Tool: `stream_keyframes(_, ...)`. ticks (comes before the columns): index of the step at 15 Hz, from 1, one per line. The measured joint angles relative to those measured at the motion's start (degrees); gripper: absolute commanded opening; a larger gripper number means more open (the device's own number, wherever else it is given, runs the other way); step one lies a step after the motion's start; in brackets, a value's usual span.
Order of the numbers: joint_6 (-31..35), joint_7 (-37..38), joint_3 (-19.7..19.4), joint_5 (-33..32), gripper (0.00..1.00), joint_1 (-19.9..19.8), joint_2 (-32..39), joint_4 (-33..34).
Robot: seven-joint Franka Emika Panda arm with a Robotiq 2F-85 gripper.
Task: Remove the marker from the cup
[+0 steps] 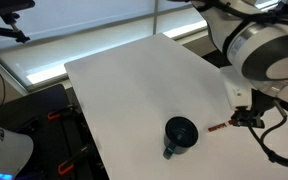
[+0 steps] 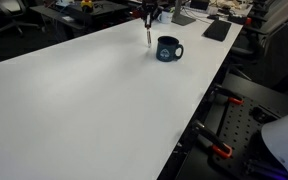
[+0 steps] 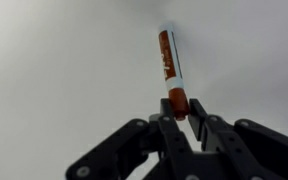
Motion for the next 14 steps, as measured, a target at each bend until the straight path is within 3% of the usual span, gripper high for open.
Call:
stream_keyframes(1,0.0,0.0,0.2,0.0,0.06,0.0,0.6,0.1)
stream_keyframes(2,0.0,0.0,0.4,0.0,0.44,0.0,1.0,0.1)
stream_keyframes(3,0.0,0.0,0.7,0.0,0.52,0.0,1.5,0.1)
stream_keyframes(4,-0.2,0.0,1.0,0.0,0.33,0.0,1.8,0.1)
stream_keyframes(7,-1.1,-0.2,2.1,0.0,0.52,0.0,2.2,0.1)
stream_keyframes(14,-1.1,-0.2,2.2,0.0,0.52,0.0,2.2,0.1)
